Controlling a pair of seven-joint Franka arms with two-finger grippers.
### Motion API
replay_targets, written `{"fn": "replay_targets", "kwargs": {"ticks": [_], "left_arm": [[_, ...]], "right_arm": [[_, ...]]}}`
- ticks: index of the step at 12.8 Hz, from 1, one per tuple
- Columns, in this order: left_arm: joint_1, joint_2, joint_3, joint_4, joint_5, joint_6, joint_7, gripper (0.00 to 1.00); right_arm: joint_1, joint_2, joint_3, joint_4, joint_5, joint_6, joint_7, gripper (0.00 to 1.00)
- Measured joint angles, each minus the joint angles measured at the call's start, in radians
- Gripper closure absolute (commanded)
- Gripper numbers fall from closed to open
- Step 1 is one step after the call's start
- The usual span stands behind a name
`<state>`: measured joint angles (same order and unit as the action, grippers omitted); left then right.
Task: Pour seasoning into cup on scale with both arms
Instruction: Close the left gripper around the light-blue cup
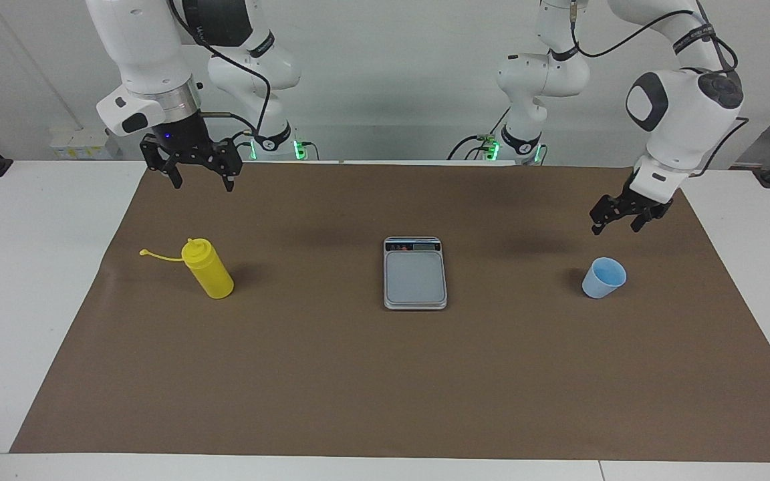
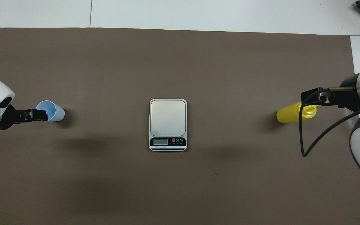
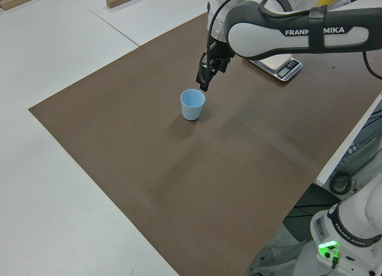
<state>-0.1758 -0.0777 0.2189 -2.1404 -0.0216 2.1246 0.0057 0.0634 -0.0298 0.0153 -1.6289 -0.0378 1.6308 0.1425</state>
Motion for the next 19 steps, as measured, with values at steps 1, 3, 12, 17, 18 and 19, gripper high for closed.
{"fn": "replay_targets", "kwargs": {"ticks": [1,3,12,17,18,19], "left_arm": [[0.0,0.033,0.013,-0.002,0.0,0.045,0.009,0.0],[0.001,0.071,0.045,-0.026,0.0,0.131,0.036,0.0],[0.002,0.145,0.063,-0.087,0.0,0.235,0.058,0.0],[0.002,0.154,0.063,-0.092,0.0,0.245,0.058,0.21],[0.002,0.155,0.063,-0.092,0.0,0.248,0.059,0.31],[0.002,0.156,0.063,-0.092,0.0,0.252,0.059,0.4]], "right_arm": [[0.0,0.0,0.0,0.0,0.0,0.0,0.0,0.0],[0.0,0.0,0.0,0.0,0.0,0.0,0.0,0.0],[0.0,0.0,0.0,0.0,0.0,0.0,0.0,0.0],[0.0,0.0,0.0,0.0,0.0,0.0,0.0,0.0],[0.0,0.0,0.0,0.0,0.0,0.0,0.0,0.0],[0.0,0.0,0.0,0.0,0.0,0.0,0.0,0.0]]}}
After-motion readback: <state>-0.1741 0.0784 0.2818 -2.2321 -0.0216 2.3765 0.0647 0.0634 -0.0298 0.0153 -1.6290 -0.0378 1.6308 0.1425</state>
